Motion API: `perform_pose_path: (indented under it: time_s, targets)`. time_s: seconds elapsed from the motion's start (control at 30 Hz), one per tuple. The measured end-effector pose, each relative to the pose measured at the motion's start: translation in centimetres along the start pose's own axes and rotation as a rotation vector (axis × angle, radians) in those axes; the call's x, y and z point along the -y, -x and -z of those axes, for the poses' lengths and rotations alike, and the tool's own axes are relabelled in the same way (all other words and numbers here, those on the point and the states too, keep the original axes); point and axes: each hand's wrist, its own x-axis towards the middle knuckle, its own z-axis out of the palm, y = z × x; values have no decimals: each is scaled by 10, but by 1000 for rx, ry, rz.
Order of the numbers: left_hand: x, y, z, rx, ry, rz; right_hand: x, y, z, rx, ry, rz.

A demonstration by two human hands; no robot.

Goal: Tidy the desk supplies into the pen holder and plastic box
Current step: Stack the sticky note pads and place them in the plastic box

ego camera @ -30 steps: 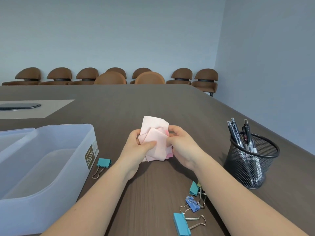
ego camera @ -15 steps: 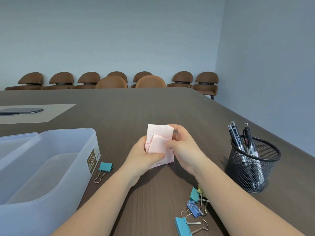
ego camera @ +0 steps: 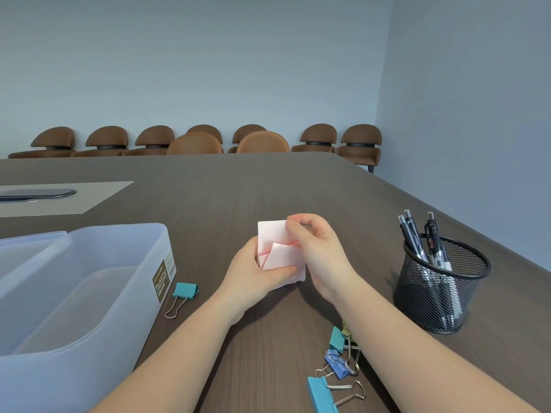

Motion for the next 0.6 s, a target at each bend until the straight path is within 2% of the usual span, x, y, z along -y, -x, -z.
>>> perform_pose_path:
  time_s: [0.23, 0.47, 0.6]
  targets:
    - [6, -4, 0, 33, -44, 17, 1, -1, 0, -12, 26, 3]
    - [3, -5, -1, 1, -7, 37, -7, -1, -5, 68, 158, -73]
    - [7, -8, 1, 5, 9, 46, -3, -1, -4, 65, 80, -50]
